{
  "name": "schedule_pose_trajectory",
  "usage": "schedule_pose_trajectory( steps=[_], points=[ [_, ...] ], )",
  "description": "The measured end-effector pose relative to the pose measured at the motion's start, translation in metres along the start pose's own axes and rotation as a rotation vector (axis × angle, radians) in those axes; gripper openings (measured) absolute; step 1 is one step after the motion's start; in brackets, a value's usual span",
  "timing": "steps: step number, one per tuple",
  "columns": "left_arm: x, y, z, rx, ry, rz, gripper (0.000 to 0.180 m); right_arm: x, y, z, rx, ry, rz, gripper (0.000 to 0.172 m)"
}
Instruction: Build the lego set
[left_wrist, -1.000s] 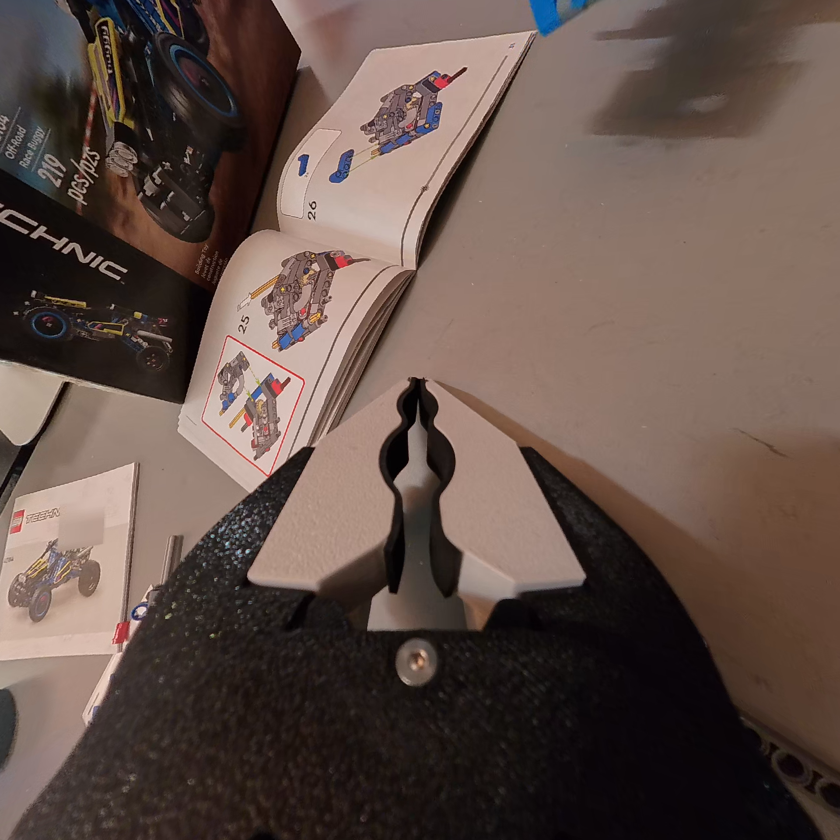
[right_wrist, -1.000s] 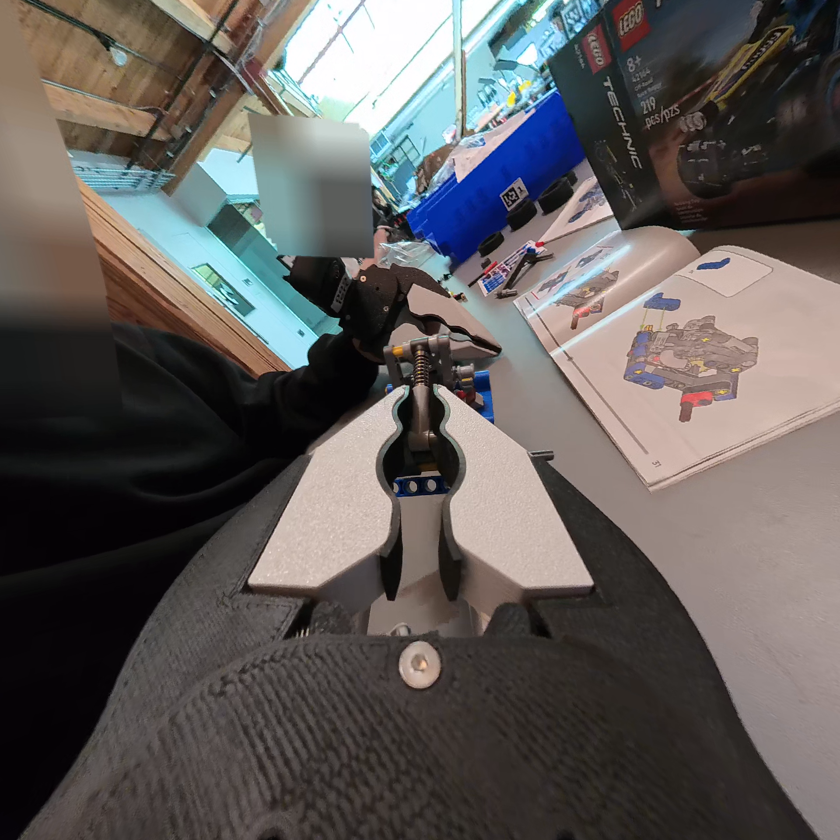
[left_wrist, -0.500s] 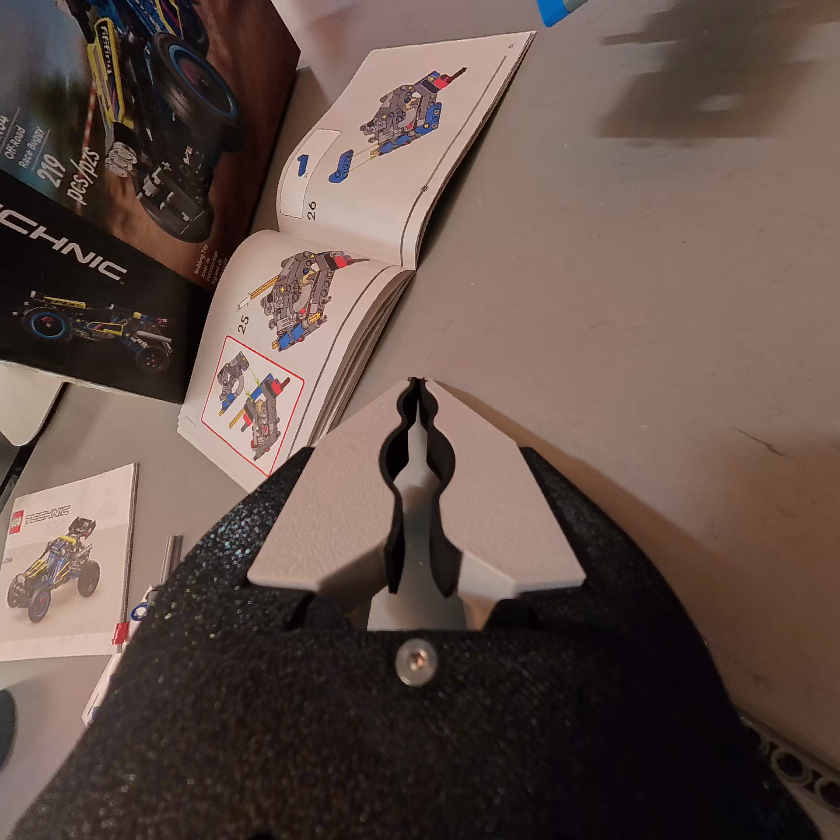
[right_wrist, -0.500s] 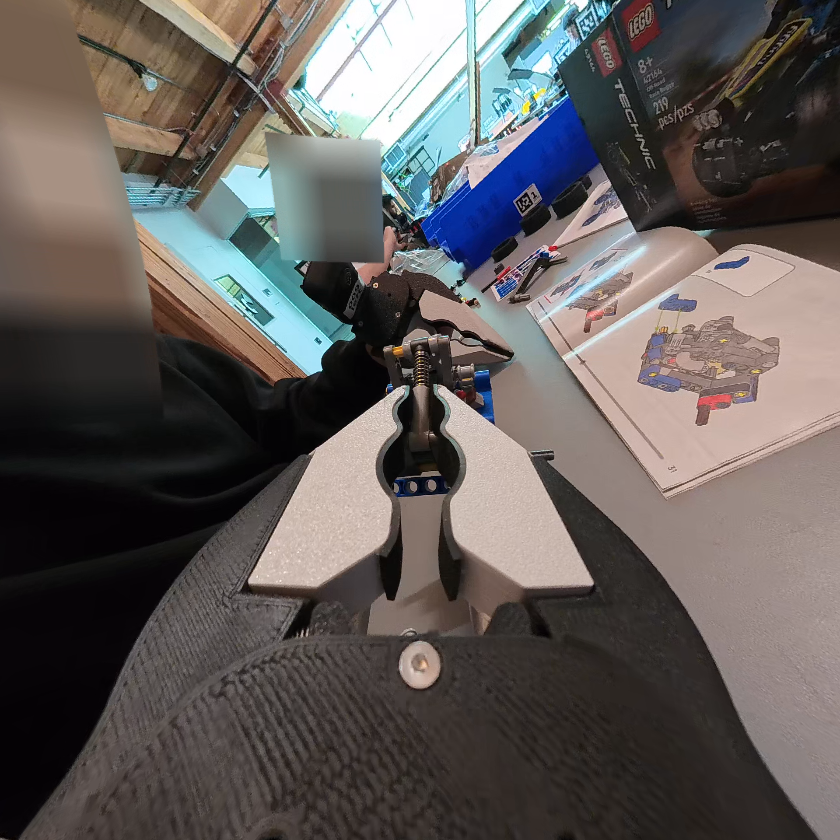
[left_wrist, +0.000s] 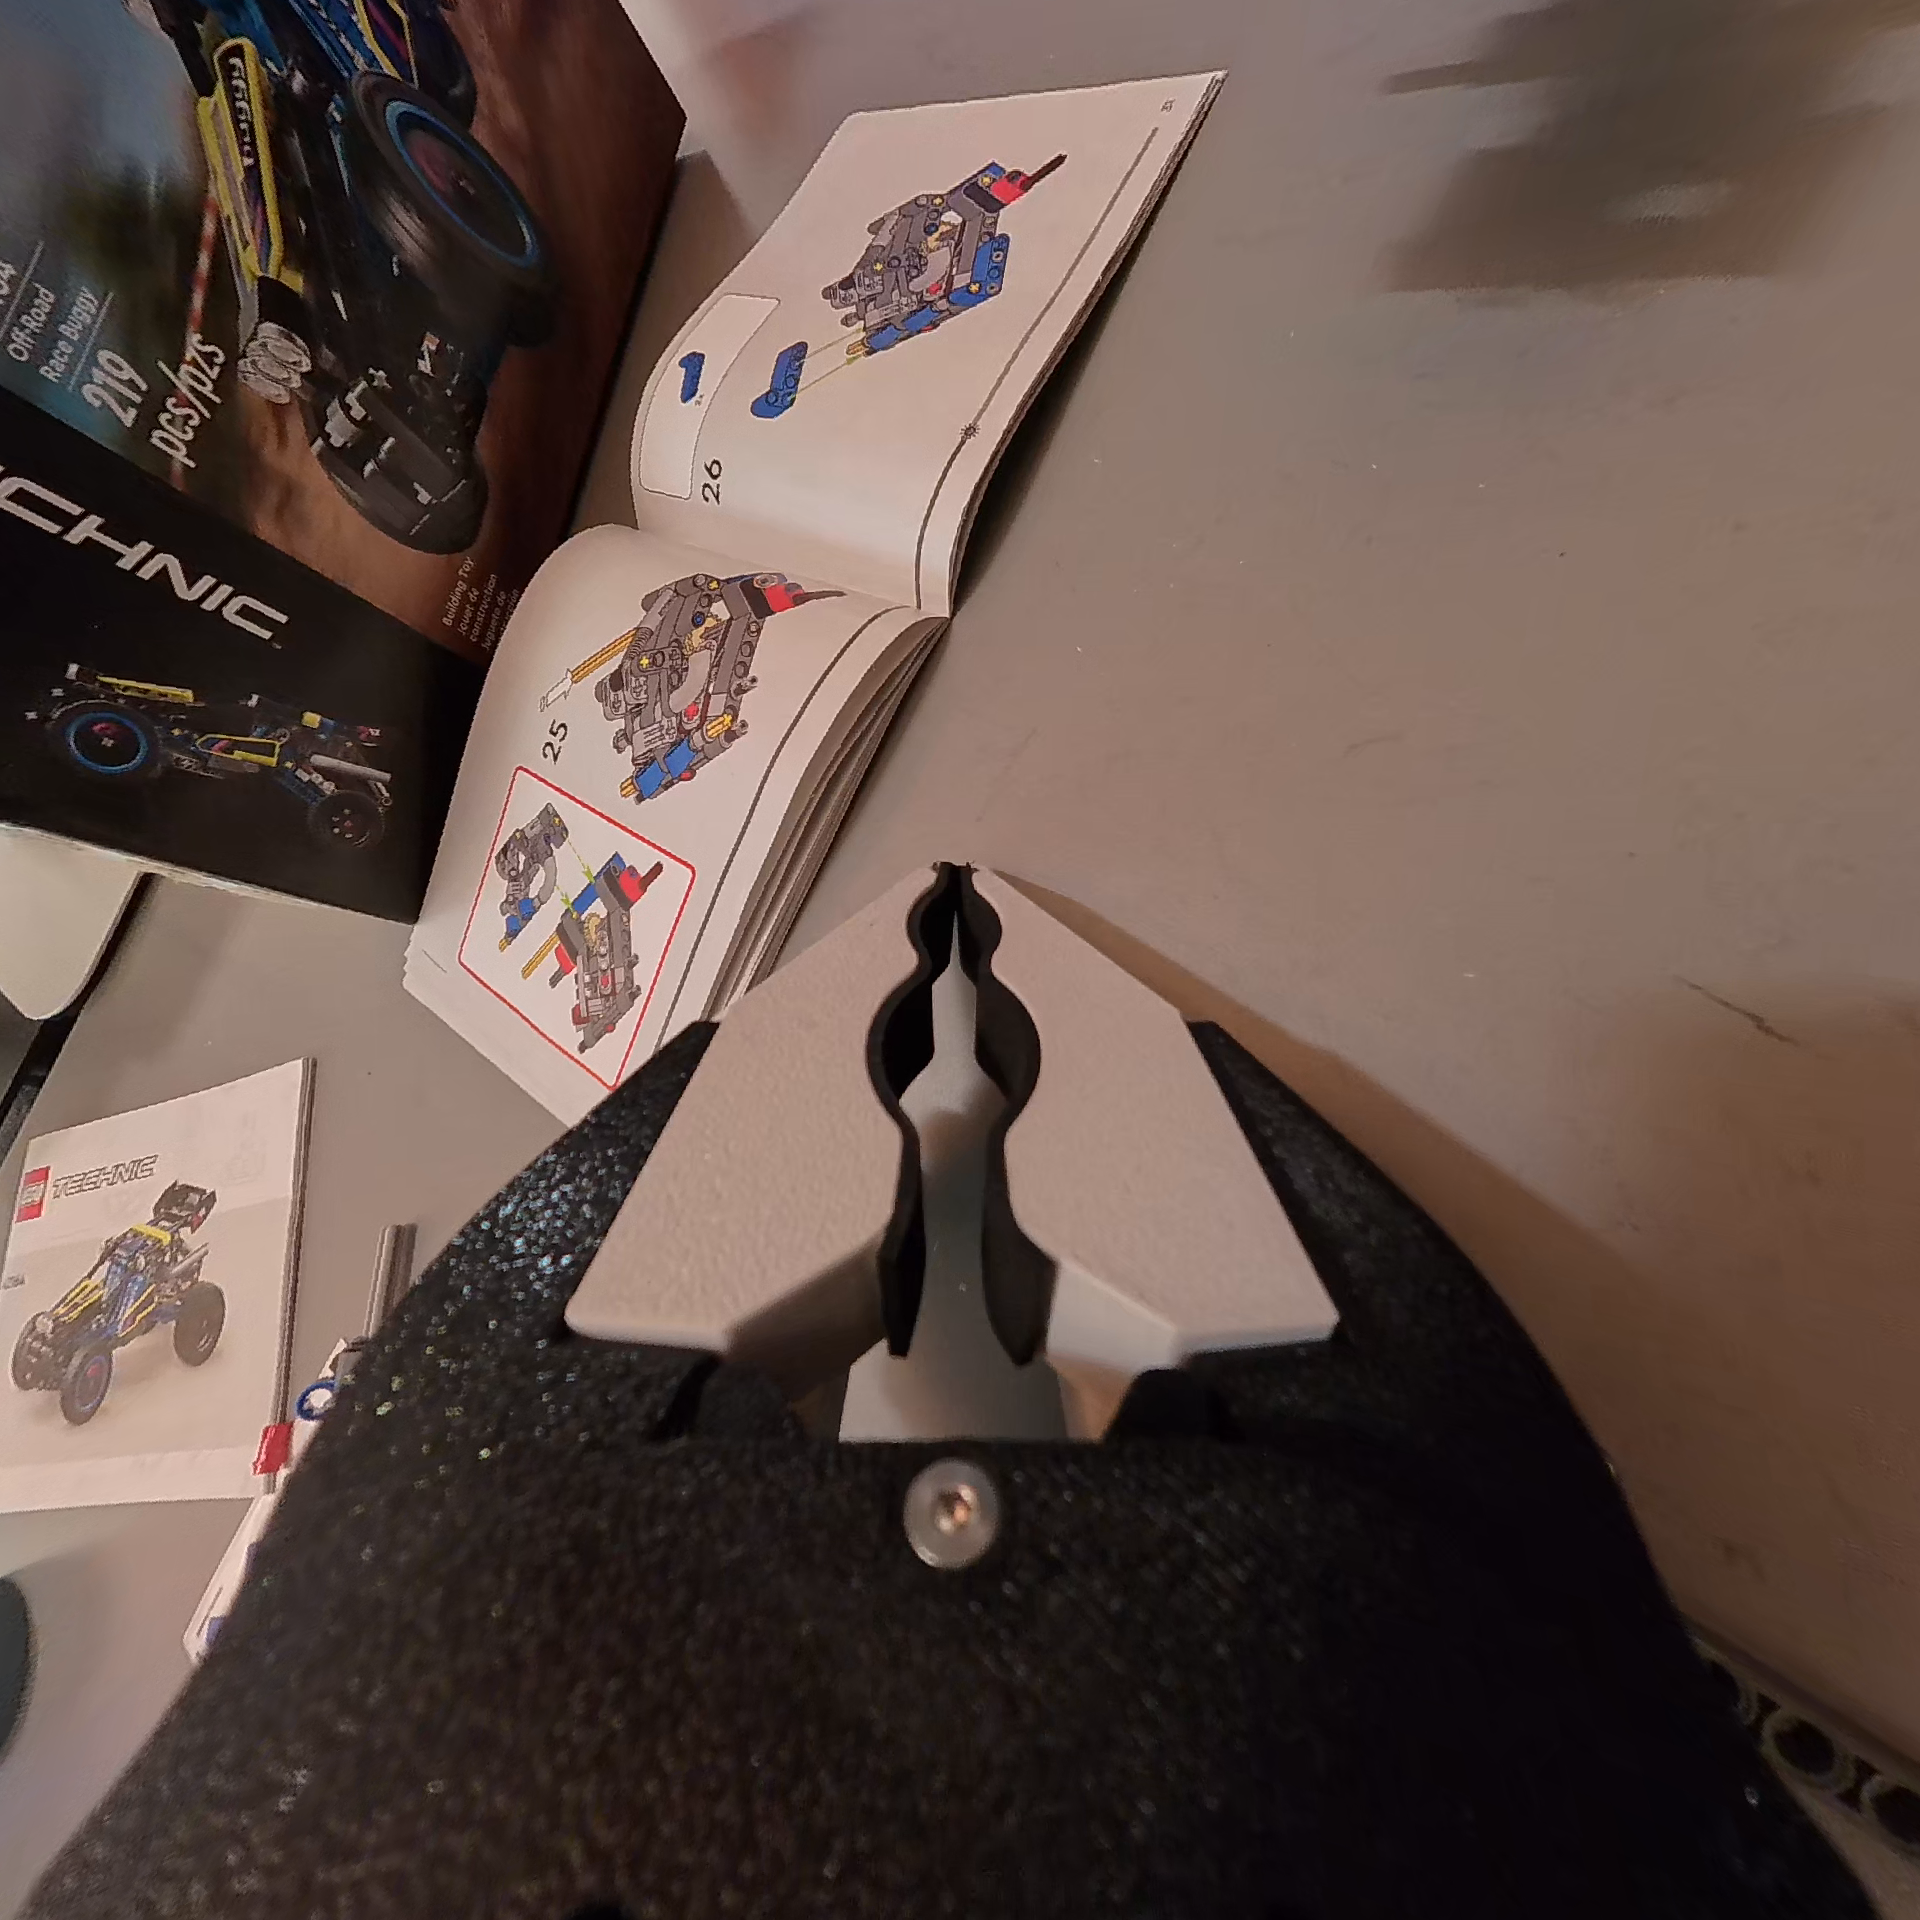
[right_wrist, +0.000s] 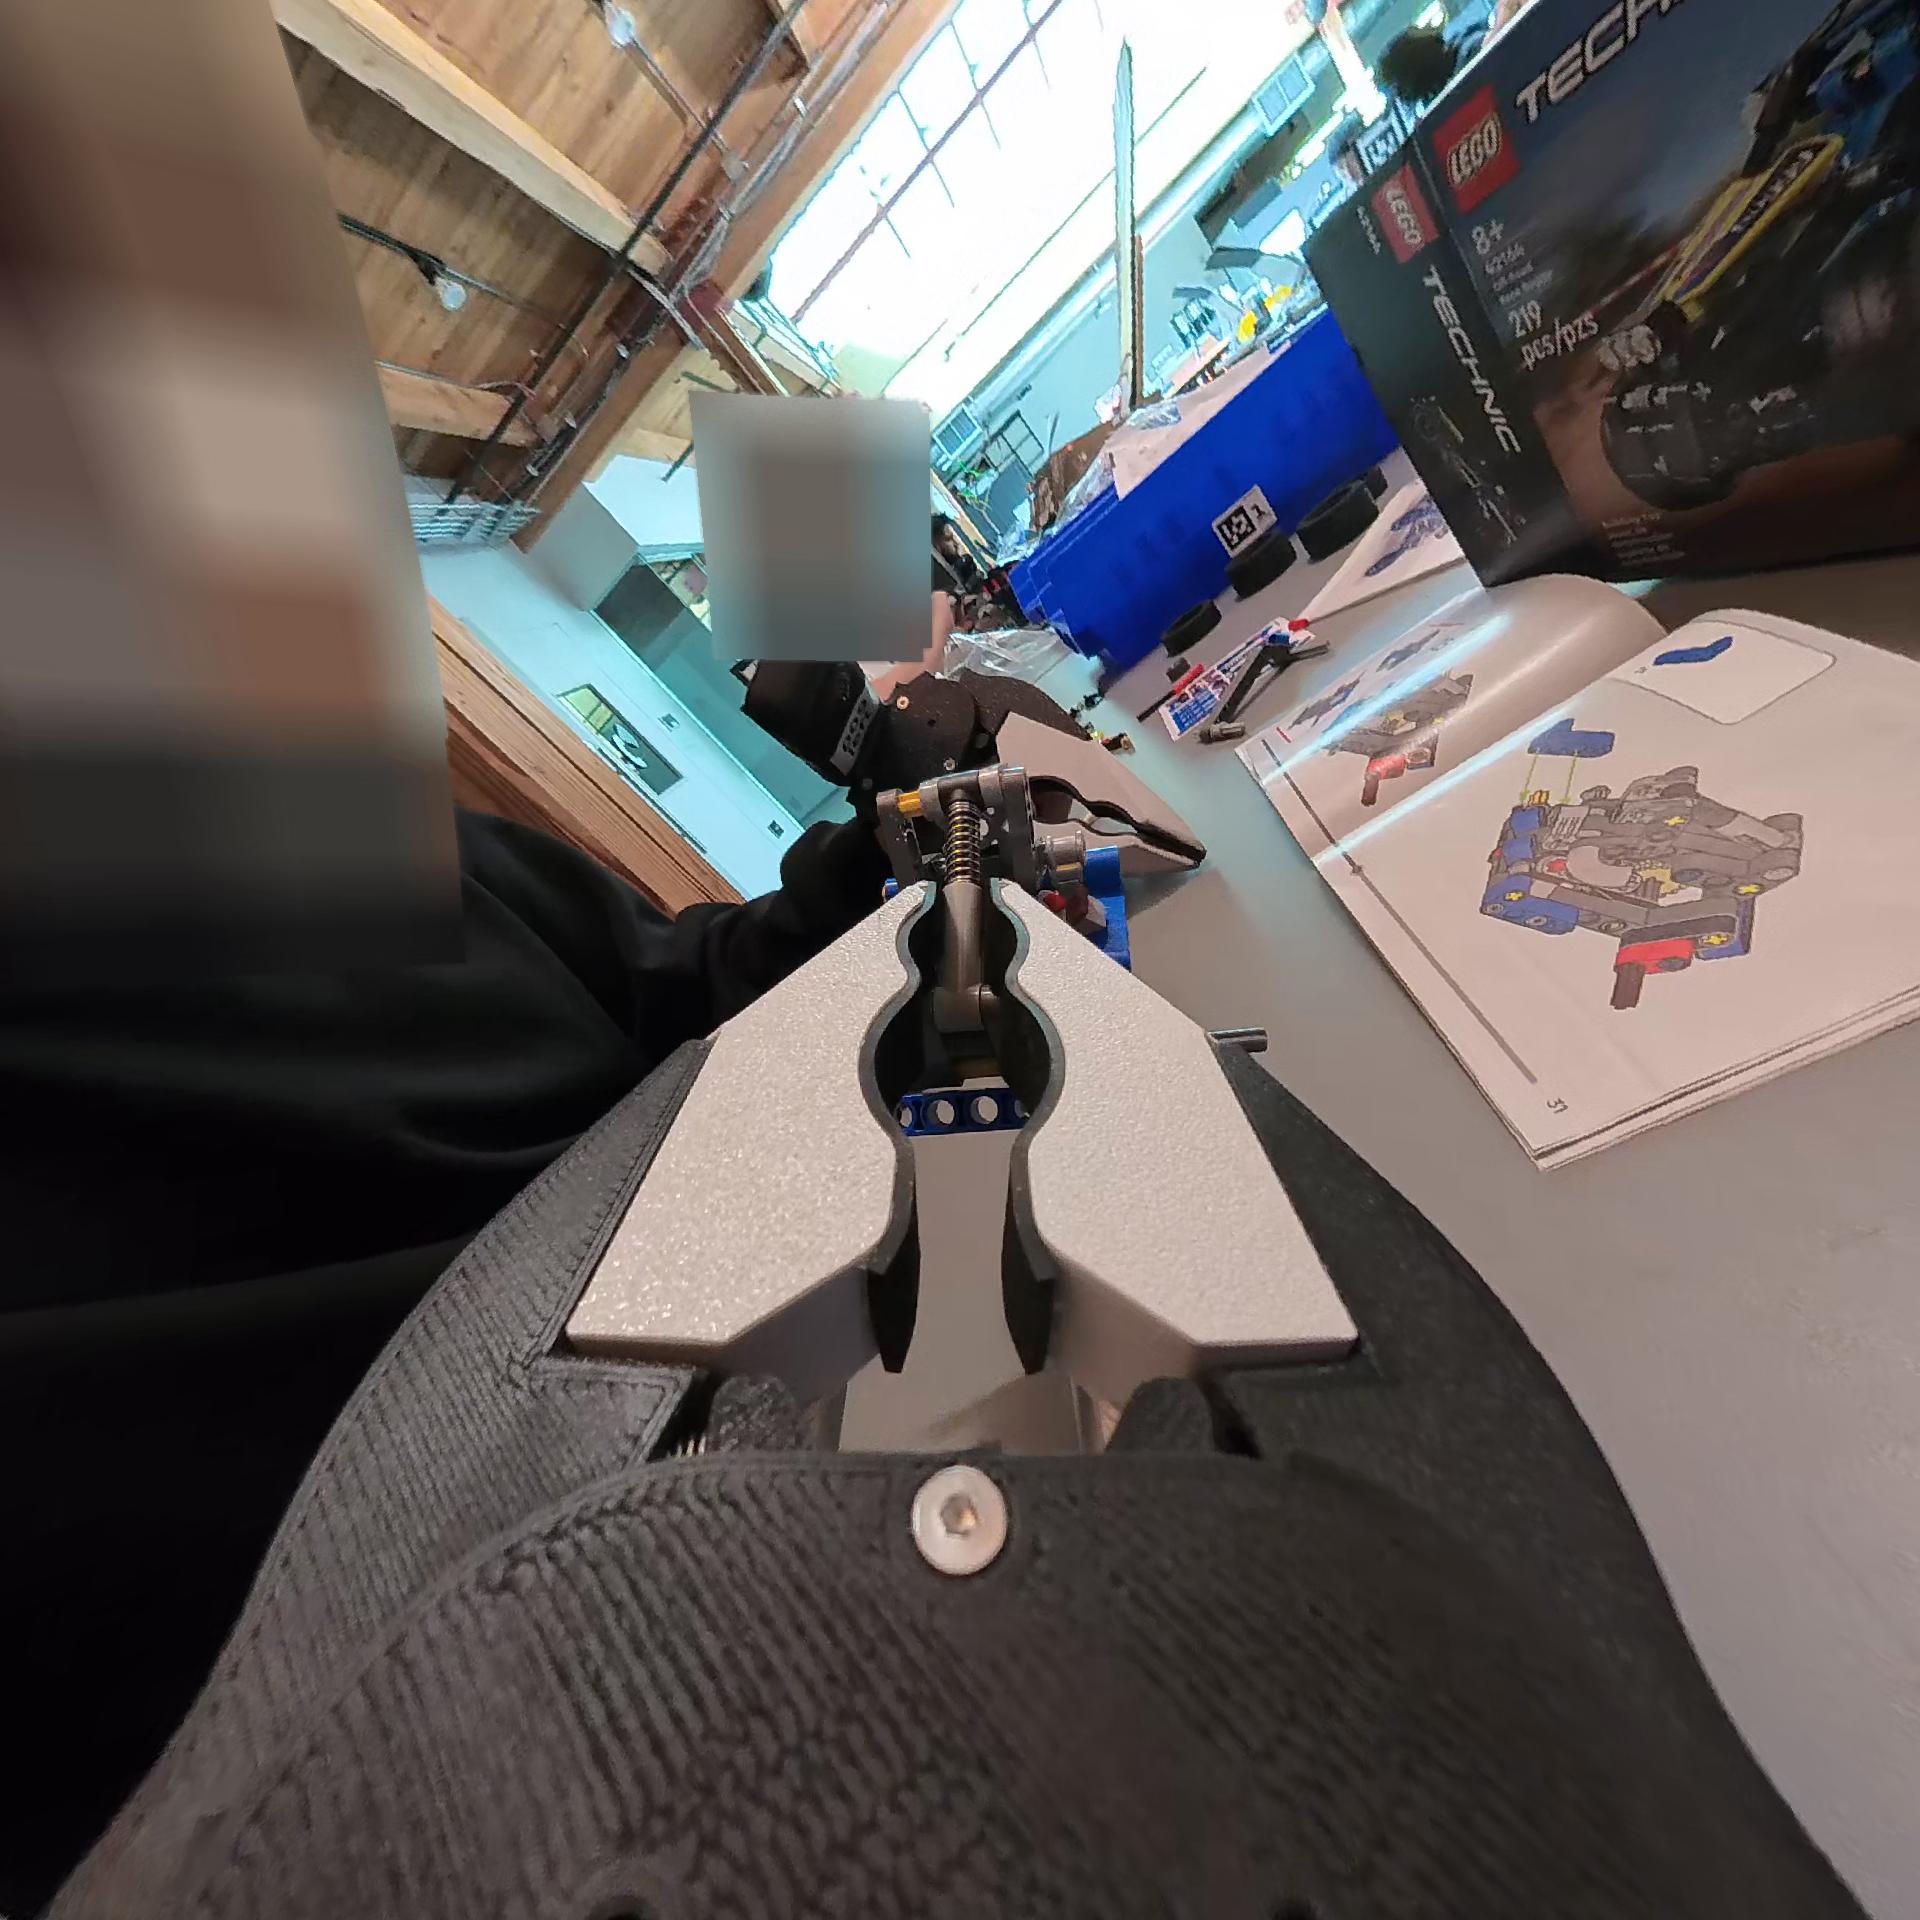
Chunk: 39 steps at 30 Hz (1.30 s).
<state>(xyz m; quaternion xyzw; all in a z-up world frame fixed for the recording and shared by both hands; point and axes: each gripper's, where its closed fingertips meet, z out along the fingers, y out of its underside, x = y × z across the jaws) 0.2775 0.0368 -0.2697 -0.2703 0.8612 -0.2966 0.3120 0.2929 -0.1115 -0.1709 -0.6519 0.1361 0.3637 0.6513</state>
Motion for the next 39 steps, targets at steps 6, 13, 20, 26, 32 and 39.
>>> schedule_pose_trajectory(
  steps=[6, 13, 20, 26, 32, 39],
  points=[
    [0.001, 0.0, -0.001, 0.003, 0.003, 0.006, 0.0, -0.011, -0.003, 0.003, 0.016, -0.053, -0.066, 0.003],
    [0.001, 0.0, -0.001, 0.006, 0.002, 0.014, 0.0, -0.024, -0.01, 0.003, 0.065, -0.117, -0.127, 0.004],
    [0.001, -0.001, -0.001, 0.006, 0.0, 0.016, 0.0, -0.028, -0.01, 0.004, 0.069, -0.125, -0.168, 0.004],
    [0.001, 0.0, -0.001, 0.006, -0.002, 0.018, 0.0, -0.022, -0.005, 0.006, 0.027, -0.075, -0.198, 0.004],
    [0.001, 0.0, -0.001, 0.006, -0.003, 0.02, 0.0, -0.022, 0.001, 0.009, -0.024, -0.051, -0.238, 0.004],
    [0.001, -0.001, -0.001, 0.006, -0.001, 0.019, 0.0, -0.02, 0.001, 0.009, -0.023, -0.037, -0.232, 0.004]
  ],
)
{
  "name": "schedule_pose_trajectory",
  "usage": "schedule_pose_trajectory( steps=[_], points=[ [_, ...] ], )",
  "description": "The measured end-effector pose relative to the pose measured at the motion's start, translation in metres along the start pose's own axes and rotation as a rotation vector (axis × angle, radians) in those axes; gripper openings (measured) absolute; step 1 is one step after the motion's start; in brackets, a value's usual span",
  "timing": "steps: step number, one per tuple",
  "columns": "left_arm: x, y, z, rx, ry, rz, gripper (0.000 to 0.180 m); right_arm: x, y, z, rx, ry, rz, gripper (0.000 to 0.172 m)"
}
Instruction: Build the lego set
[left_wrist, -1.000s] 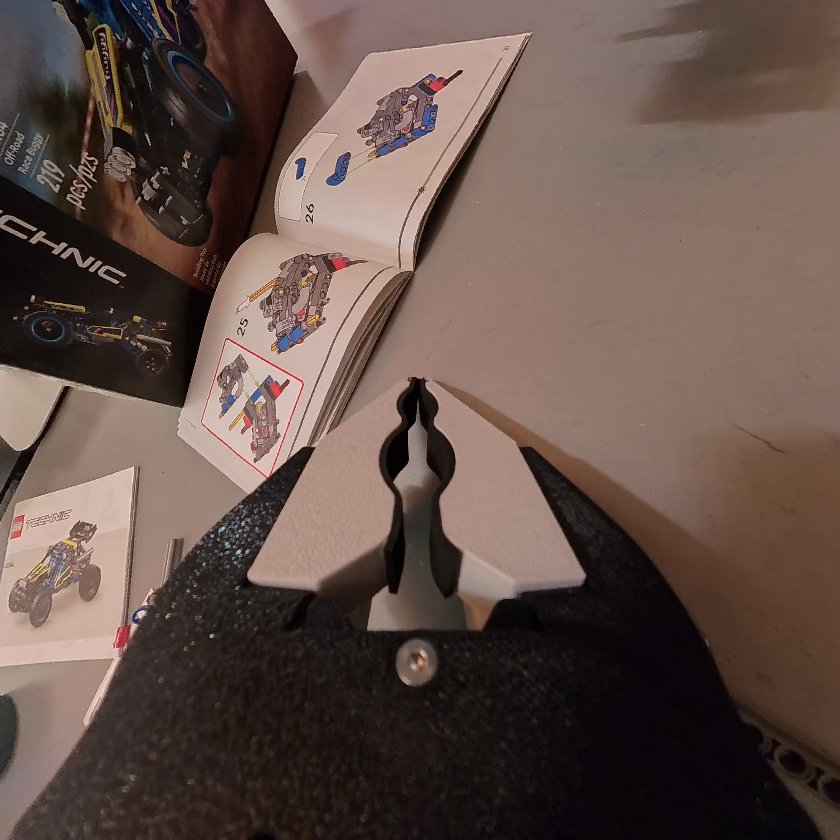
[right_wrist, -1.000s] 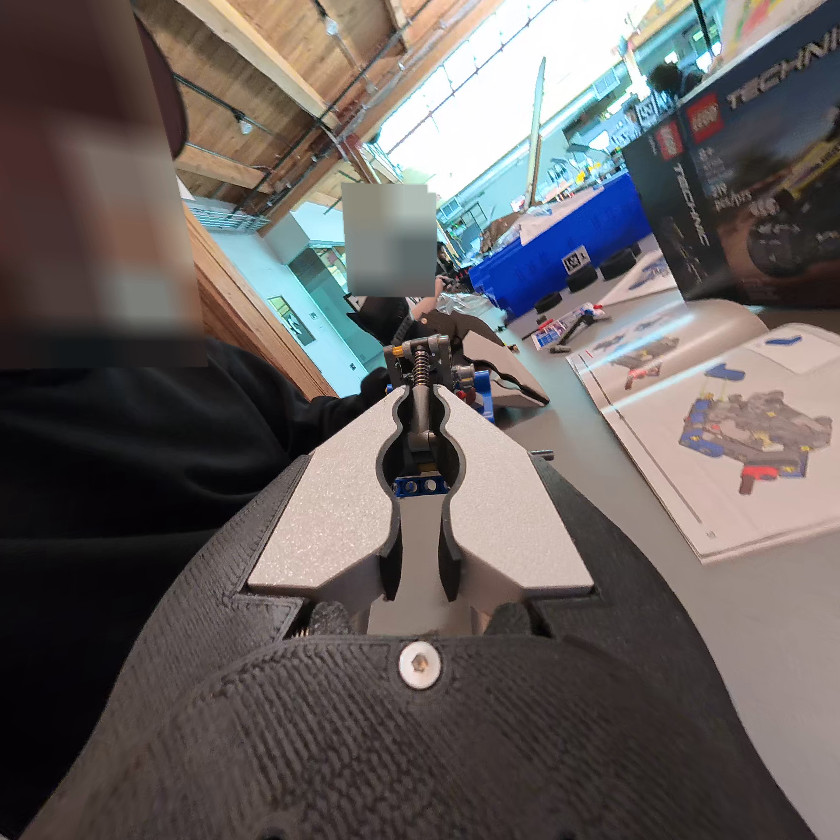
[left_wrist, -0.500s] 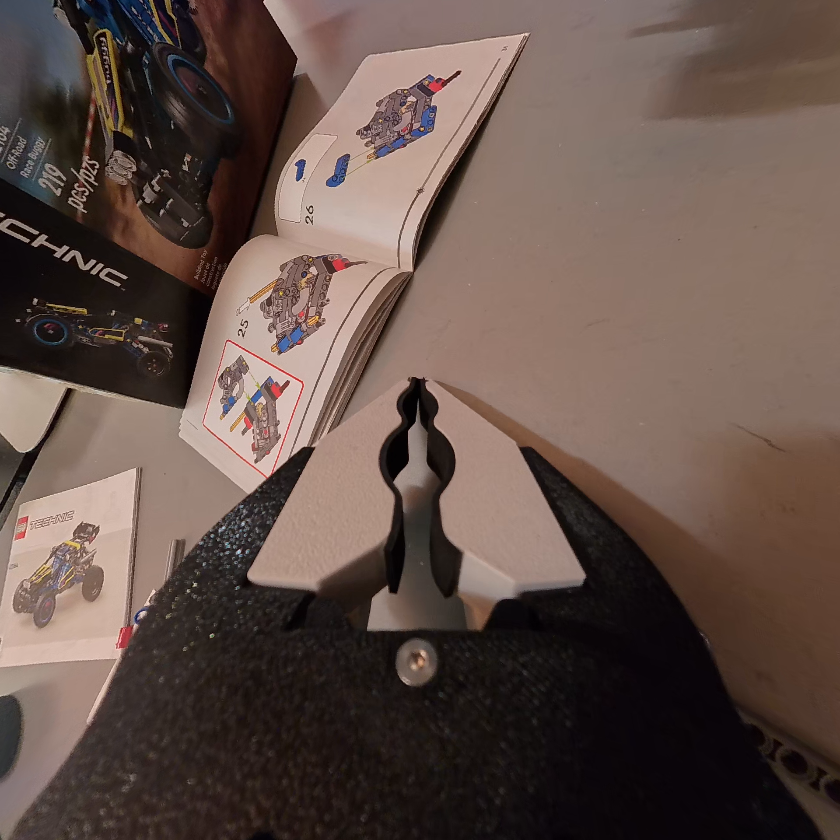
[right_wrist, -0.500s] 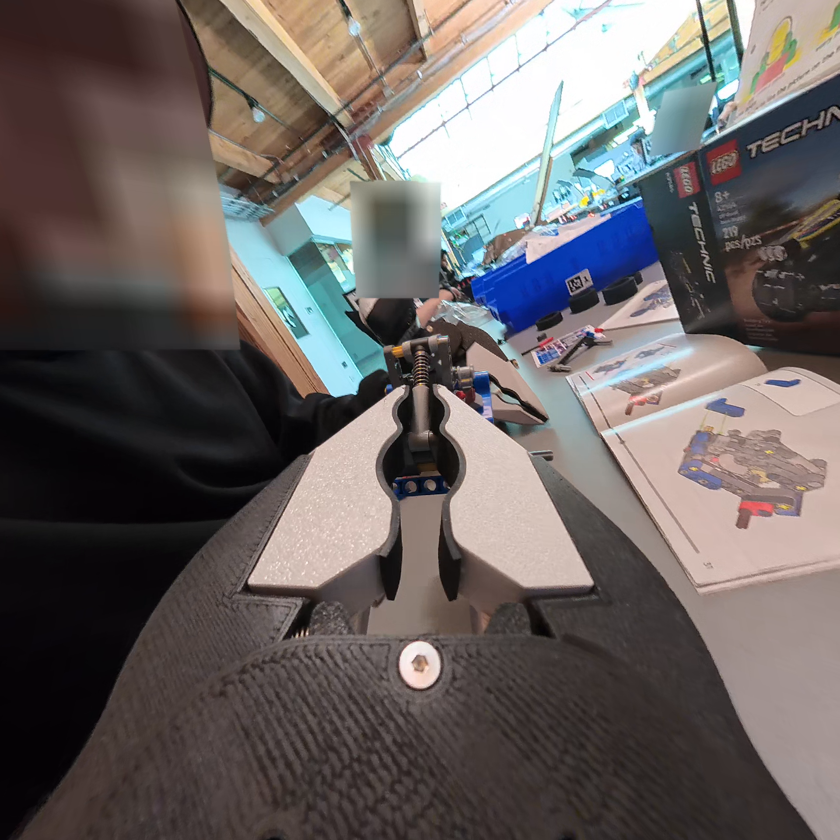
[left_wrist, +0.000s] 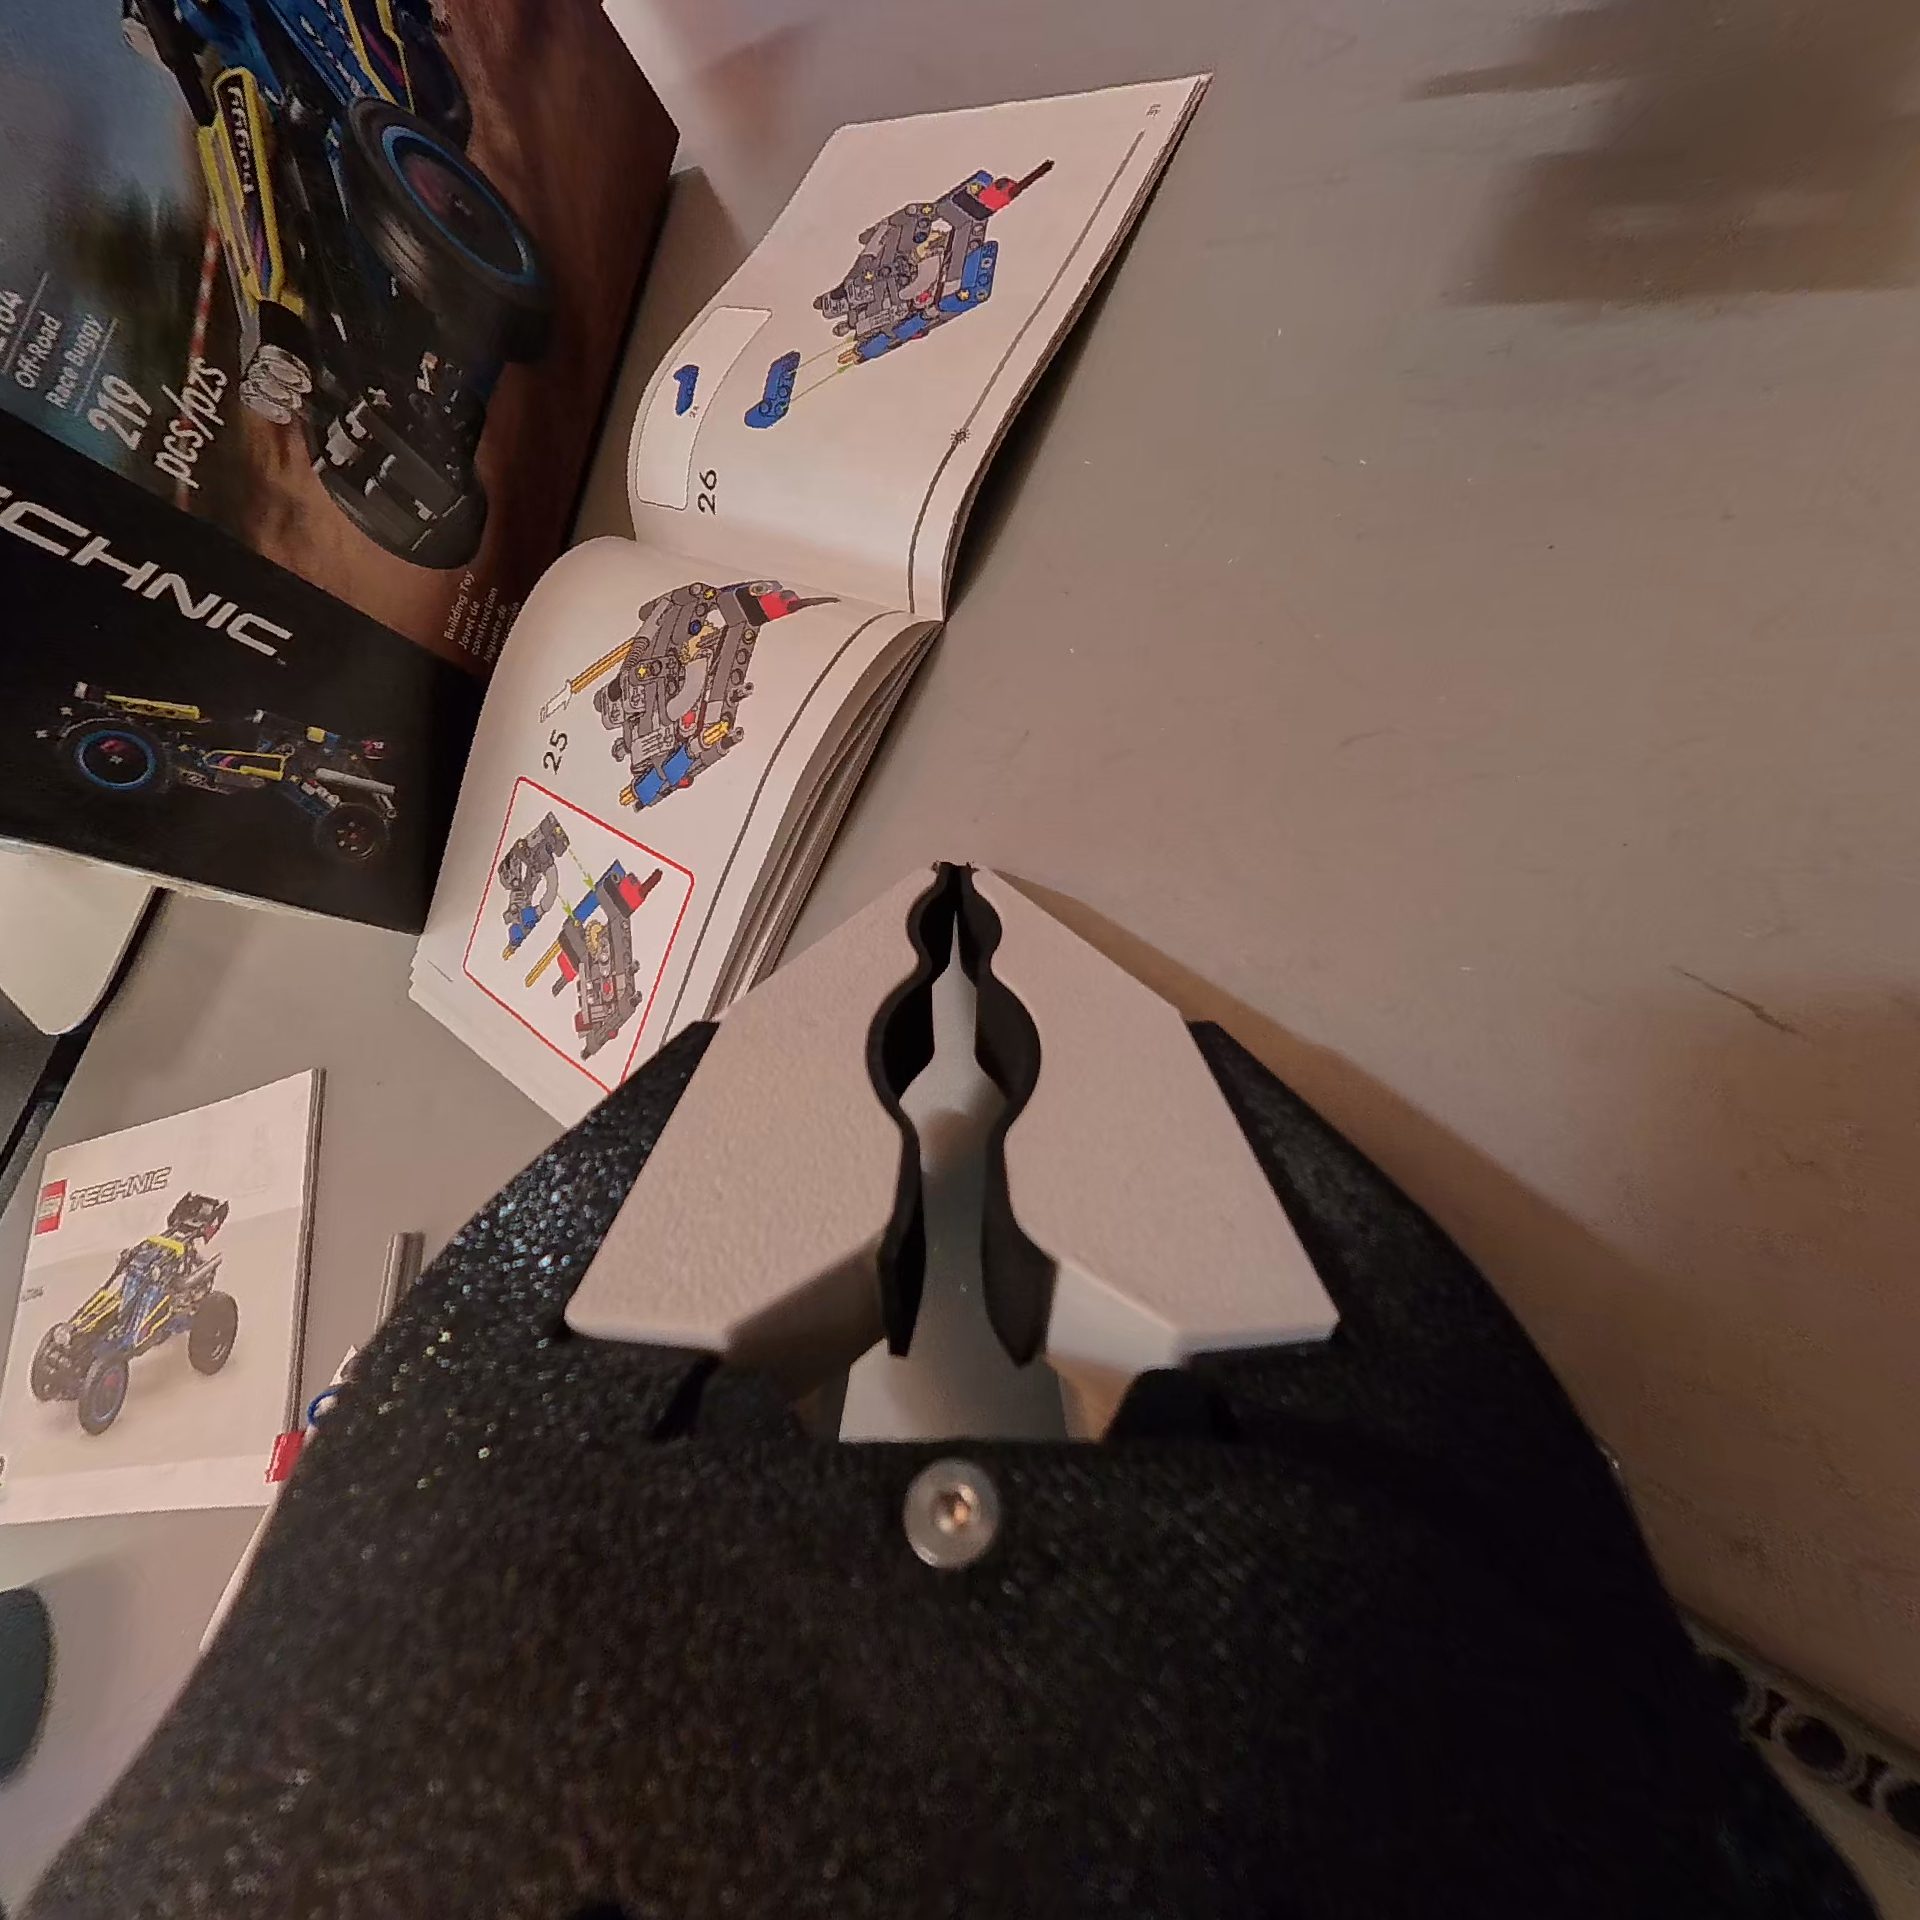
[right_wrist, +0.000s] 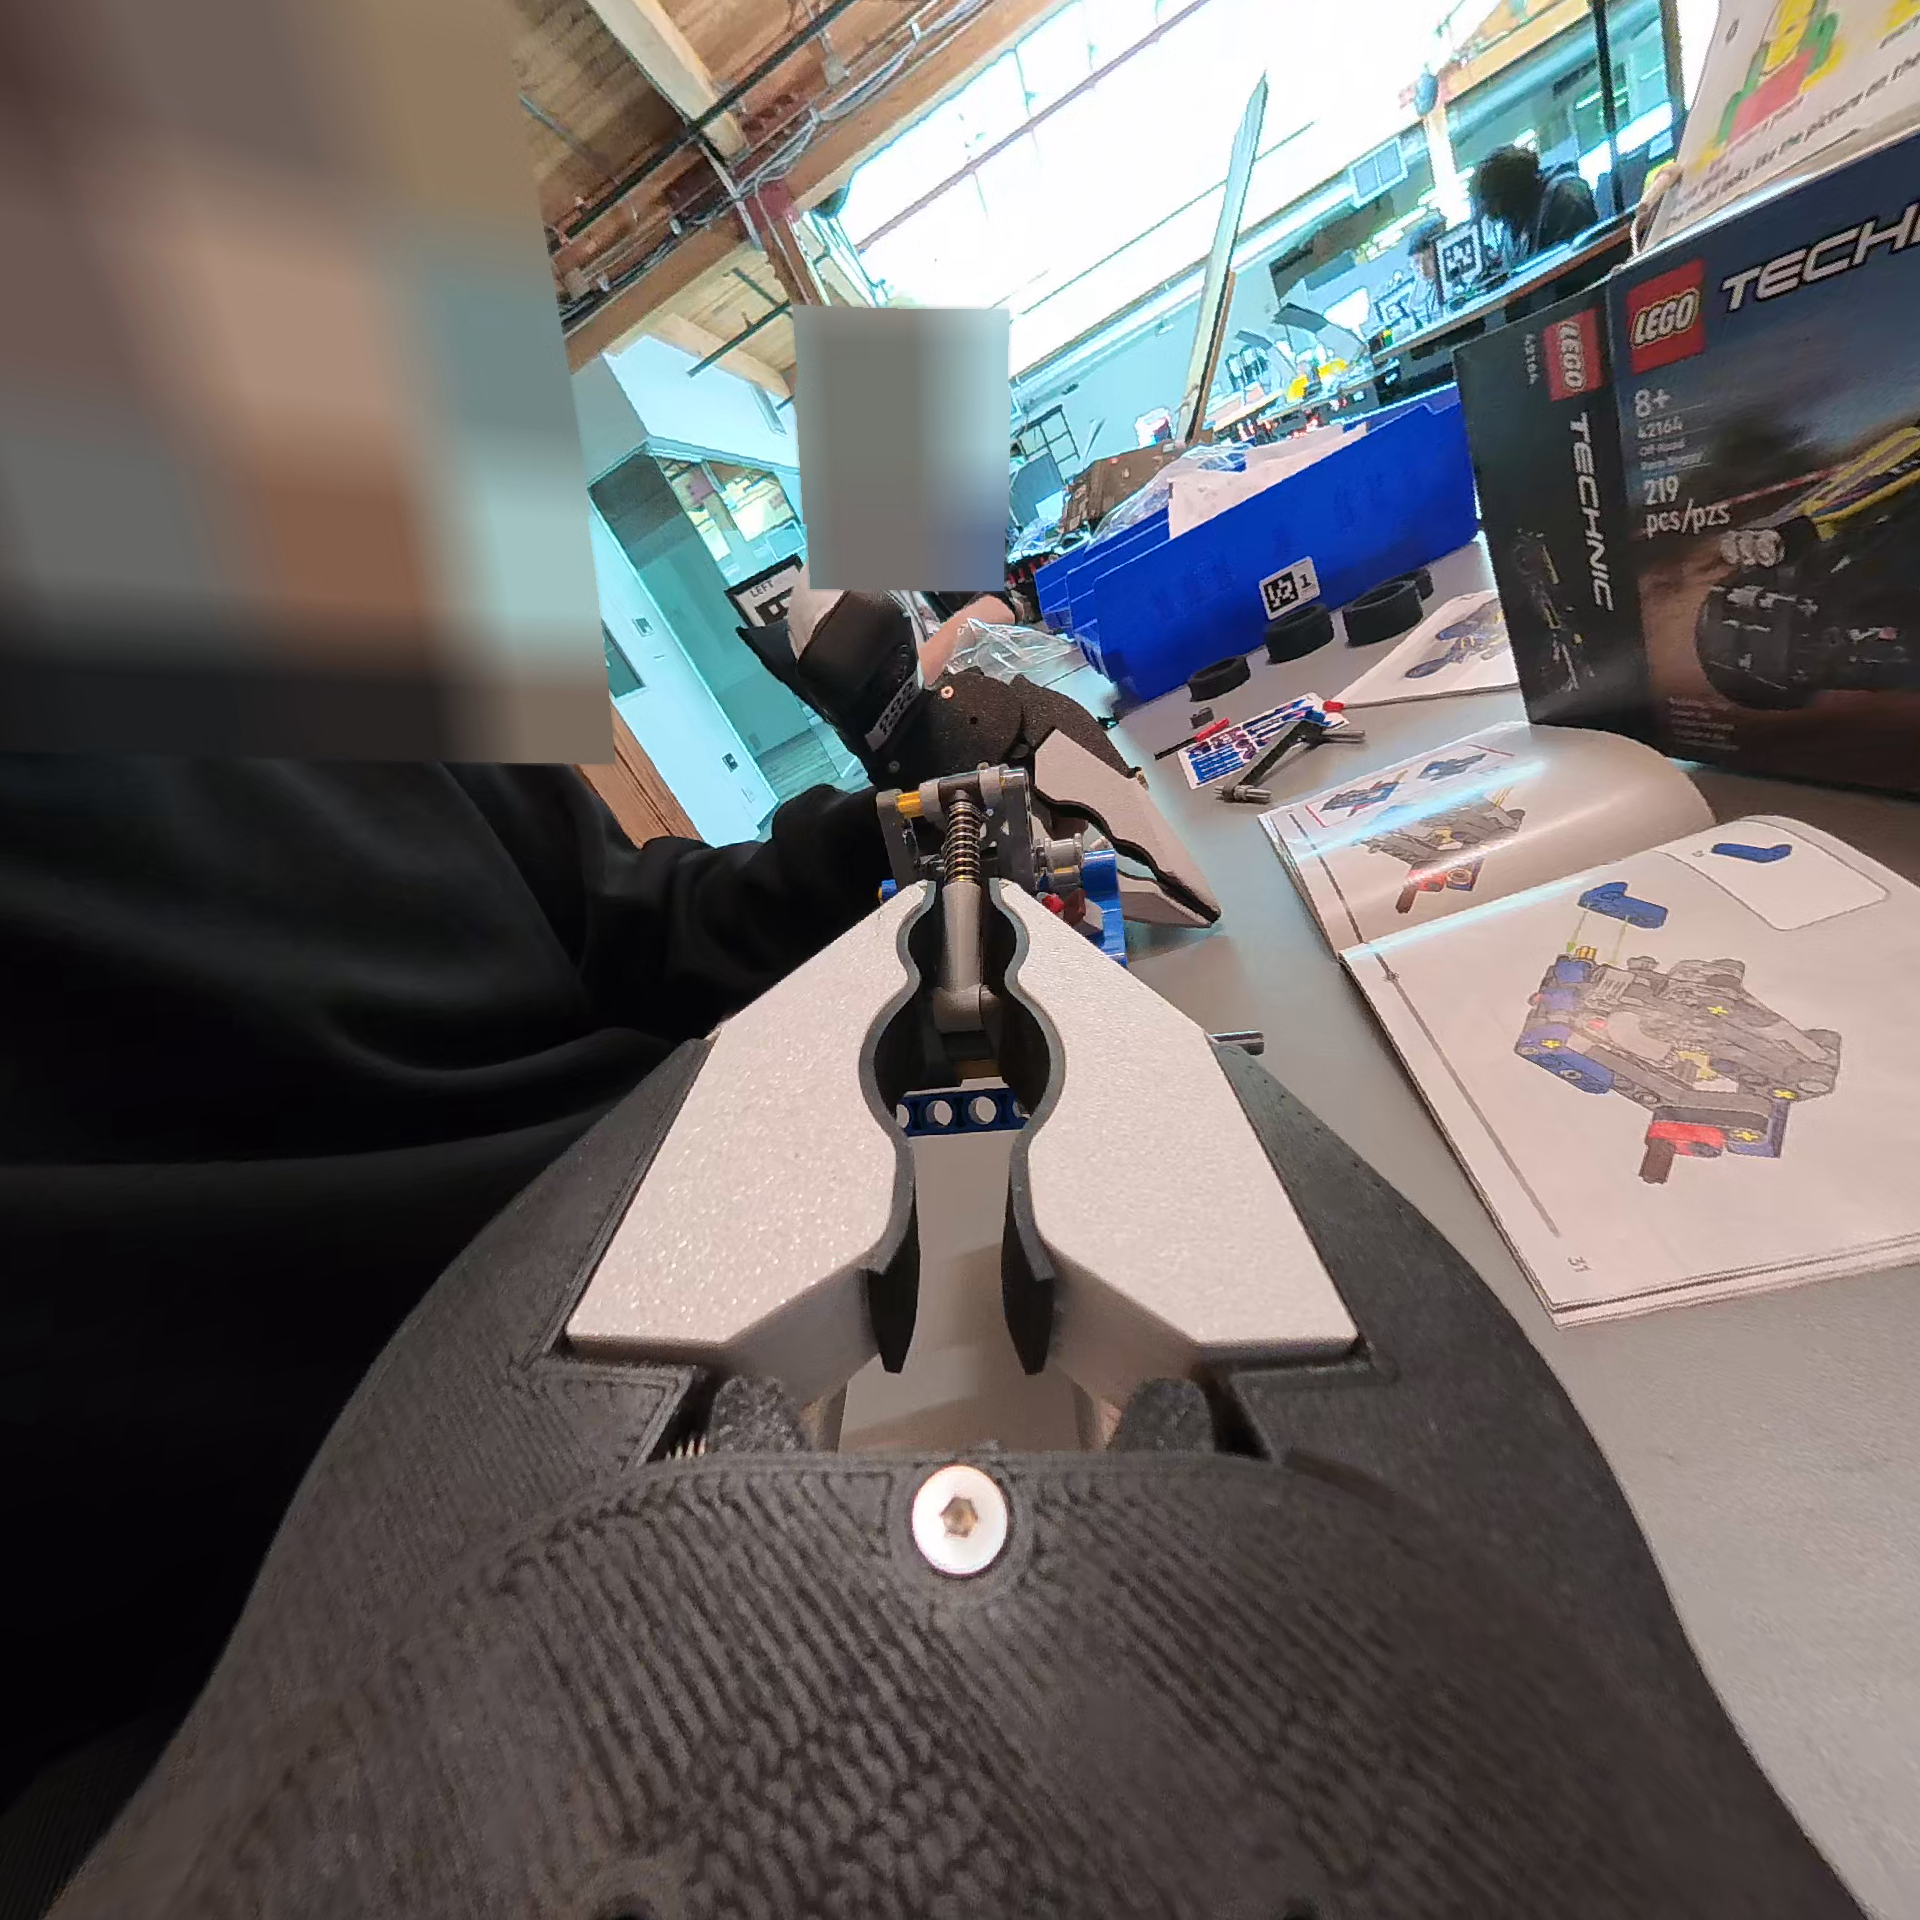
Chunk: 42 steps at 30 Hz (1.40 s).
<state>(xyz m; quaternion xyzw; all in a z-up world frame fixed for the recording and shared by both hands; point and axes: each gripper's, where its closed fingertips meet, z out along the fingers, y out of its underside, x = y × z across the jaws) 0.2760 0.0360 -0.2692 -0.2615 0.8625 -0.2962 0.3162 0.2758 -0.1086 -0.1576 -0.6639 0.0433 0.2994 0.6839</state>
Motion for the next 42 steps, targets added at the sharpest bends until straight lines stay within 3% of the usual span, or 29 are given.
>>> schedule_pose_trajectory(
  steps=[42],
  points=[
    [-0.0002, -0.0002, 0.0003, 0.0, 0.002, 0.0, 0.0, 0.0085, -0.0012, -0.002, 0.011, 0.049, 0.027, 0.004]
  ],
)
